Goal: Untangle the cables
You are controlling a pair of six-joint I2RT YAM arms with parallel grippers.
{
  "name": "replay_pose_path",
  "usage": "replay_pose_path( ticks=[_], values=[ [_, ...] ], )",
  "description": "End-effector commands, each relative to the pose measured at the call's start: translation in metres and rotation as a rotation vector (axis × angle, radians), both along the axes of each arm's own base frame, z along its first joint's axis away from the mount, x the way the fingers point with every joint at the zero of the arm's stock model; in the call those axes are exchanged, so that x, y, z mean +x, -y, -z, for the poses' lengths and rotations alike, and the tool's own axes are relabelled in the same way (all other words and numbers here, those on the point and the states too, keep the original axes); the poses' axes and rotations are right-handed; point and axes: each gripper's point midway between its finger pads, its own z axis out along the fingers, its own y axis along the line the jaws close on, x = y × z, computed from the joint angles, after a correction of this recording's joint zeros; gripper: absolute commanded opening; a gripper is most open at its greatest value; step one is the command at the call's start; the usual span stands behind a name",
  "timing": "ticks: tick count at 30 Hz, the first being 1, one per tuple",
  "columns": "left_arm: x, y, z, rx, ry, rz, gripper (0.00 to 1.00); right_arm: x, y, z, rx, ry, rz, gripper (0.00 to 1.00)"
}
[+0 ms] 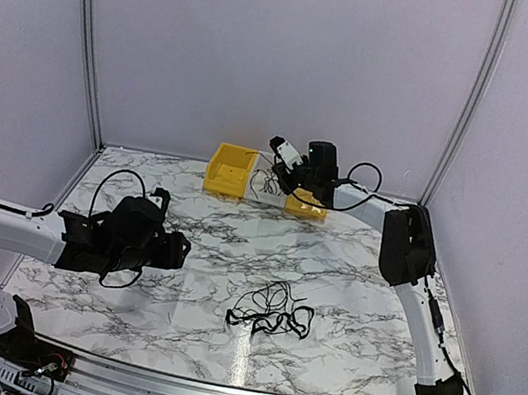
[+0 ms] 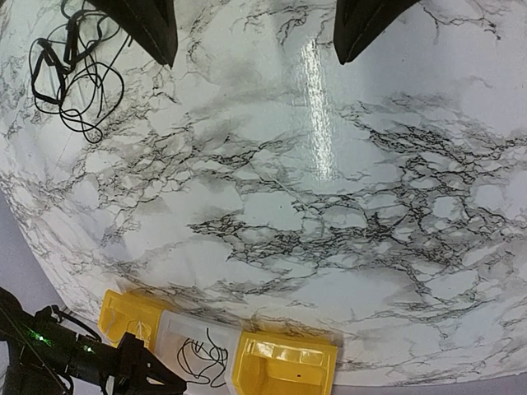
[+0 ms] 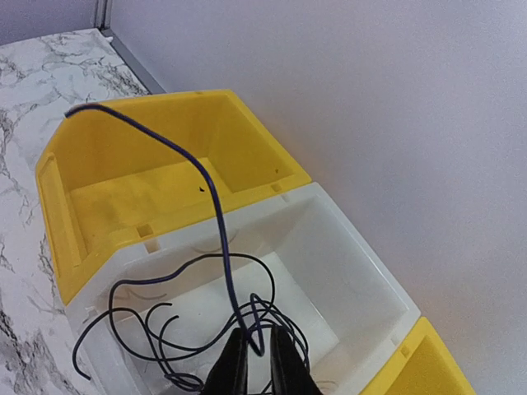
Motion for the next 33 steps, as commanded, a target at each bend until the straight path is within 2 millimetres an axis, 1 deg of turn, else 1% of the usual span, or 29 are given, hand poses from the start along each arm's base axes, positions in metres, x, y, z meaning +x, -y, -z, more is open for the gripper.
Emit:
replay_pose_path(
  ticks=[1,3,4,9,12,14,15,17,19,21,23,24,26,27,28,29,30,31,32,33],
  values=[
    [-0.002,0.003,0.003,0.008,-0.022,0.016,0.68,0.003,-0.006,-0.023,0.035,0.042,0.010,0.18],
    [-0.003,0.002,0.003,0.003,-0.025,0.016,0.68,0.003,-0.005,-0.026,0.041,0.038,0.017,0.26],
    [-0.004,0.001,0.002,-0.003,-0.025,0.014,0.68,0.002,-0.005,-0.029,0.047,0.032,0.020,0.27],
    [-0.007,-0.004,0.001,-0.028,-0.020,-0.001,0.68,-0.004,-0.003,-0.047,0.067,0.021,0.025,0.29],
    [-0.007,-0.004,0.000,-0.041,-0.020,-0.003,0.68,-0.009,-0.001,-0.052,0.060,0.019,0.013,0.31],
    [-0.007,-0.003,0.000,-0.050,-0.022,-0.005,0.68,-0.016,-0.003,-0.054,0.043,0.019,-0.017,0.34],
    [-0.007,-0.003,-0.002,-0.056,-0.022,-0.007,0.68,-0.022,-0.005,-0.049,0.021,-0.002,-0.038,0.36],
    [-0.007,-0.003,-0.004,-0.064,-0.015,-0.011,0.68,-0.031,-0.006,-0.047,-0.001,-0.020,-0.070,0.39],
    [-0.003,-0.003,-0.012,-0.071,0.011,-0.021,0.68,-0.039,-0.007,-0.050,-0.002,-0.042,-0.095,0.40],
    [0.003,-0.002,-0.025,-0.078,0.048,-0.035,0.69,-0.047,-0.005,-0.055,0.004,-0.061,-0.107,0.40],
    [0.012,0.000,-0.037,-0.077,0.077,-0.053,0.73,-0.055,-0.003,-0.063,0.017,-0.082,-0.109,0.38],
    [0.020,0.000,-0.043,-0.082,0.084,-0.067,0.74,-0.060,-0.002,-0.067,0.027,-0.096,-0.109,0.37],
    [0.037,0.002,-0.051,-0.101,0.070,-0.090,0.79,-0.073,0.003,-0.076,0.040,-0.115,-0.119,0.36],
    [0.047,0.006,-0.053,-0.115,0.056,-0.091,0.80,-0.082,0.005,-0.078,0.043,-0.130,-0.127,0.36],
    [0.061,0.010,-0.062,-0.140,0.052,-0.096,0.80,-0.092,0.008,-0.092,0.054,-0.127,-0.135,0.37],
    [0.074,0.012,-0.064,-0.155,0.038,-0.104,0.80,-0.102,0.011,-0.098,0.057,-0.136,-0.145,0.38],
    [0.087,0.014,-0.065,-0.170,0.024,-0.117,0.80,-0.115,0.015,-0.094,0.051,-0.164,-0.158,0.38],
    [0.099,0.015,-0.065,-0.180,0.016,-0.131,0.80,-0.126,0.020,-0.100,0.049,-0.172,-0.165,0.39],
    [0.113,0.018,-0.060,-0.183,0.004,-0.149,0.80,-0.138,0.025,-0.105,0.046,-0.179,-0.172,0.40],
    [0.126,0.021,-0.060,-0.195,-0.001,-0.166,0.80,-0.150,0.030,-0.106,0.040,-0.188,-0.180,0.41]
  ],
)
